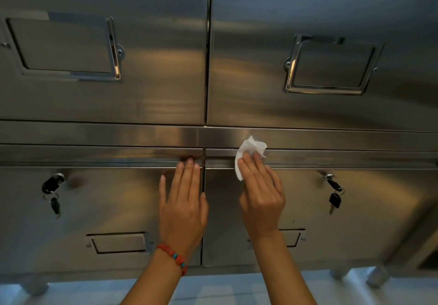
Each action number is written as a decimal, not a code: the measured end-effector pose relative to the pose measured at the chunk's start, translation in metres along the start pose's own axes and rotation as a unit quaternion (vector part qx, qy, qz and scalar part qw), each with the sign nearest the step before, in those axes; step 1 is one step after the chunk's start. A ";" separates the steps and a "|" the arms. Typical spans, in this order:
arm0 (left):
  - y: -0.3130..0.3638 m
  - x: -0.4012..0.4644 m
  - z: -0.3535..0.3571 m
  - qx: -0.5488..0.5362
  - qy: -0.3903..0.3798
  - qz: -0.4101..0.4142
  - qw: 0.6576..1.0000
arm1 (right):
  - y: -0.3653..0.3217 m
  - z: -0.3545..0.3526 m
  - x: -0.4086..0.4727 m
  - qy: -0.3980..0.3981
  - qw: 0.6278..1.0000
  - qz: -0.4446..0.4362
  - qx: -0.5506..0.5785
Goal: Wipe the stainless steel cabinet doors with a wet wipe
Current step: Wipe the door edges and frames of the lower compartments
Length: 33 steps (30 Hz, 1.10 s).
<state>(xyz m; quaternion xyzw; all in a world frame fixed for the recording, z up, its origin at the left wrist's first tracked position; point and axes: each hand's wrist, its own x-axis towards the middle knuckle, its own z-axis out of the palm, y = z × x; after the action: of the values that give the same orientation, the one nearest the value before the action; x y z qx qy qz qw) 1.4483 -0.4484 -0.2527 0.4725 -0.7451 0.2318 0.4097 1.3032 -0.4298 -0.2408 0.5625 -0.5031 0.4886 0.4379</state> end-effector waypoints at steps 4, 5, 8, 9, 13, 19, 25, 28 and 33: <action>0.001 0.000 -0.002 -0.003 -0.005 -0.002 1.000 | 0.009 -0.006 0.003 -0.017 0.999 -0.032 -0.014; 0.001 0.001 -0.002 -0.004 -0.006 -0.003 1.000 | 0.012 -0.008 0.003 -0.020 0.999 -0.032 -0.020; 0.001 0.001 -0.003 -0.005 -0.012 -0.004 1.000 | 0.020 -0.014 0.003 -0.016 0.999 0.005 -0.031; 0.001 0.001 -0.004 -0.005 -0.016 -0.004 1.000 | 0.021 -0.014 0.002 -0.012 0.999 0.014 -0.031; 0.003 0.000 -0.005 -0.010 -0.029 -0.015 0.999 | 0.017 -0.012 0.001 -0.008 1.000 0.021 -0.018; 0.005 0.000 -0.004 -0.008 -0.028 -0.023 0.999 | 0.020 -0.015 0.006 -0.053 0.998 -0.036 -0.013; 0.004 0.000 -0.006 -0.007 -0.033 -0.017 0.999 | 0.034 -0.020 0.000 -0.010 1.000 0.021 -0.013; 0.003 0.000 -0.006 -0.008 -0.035 -0.015 0.999 | 0.024 -0.015 0.000 0.000 0.999 0.040 0.005; 0.003 -0.001 -0.004 -0.009 -0.028 -0.017 0.999 | 0.026 -0.016 0.002 -0.033 0.999 -0.004 0.005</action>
<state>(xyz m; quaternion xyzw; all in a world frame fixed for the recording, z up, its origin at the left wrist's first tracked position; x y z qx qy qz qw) 1.4469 -0.4441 -0.2510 0.4874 -0.7504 0.2047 0.3968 1.2758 -0.4177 -0.2363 0.5831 -0.5123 0.4704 0.4199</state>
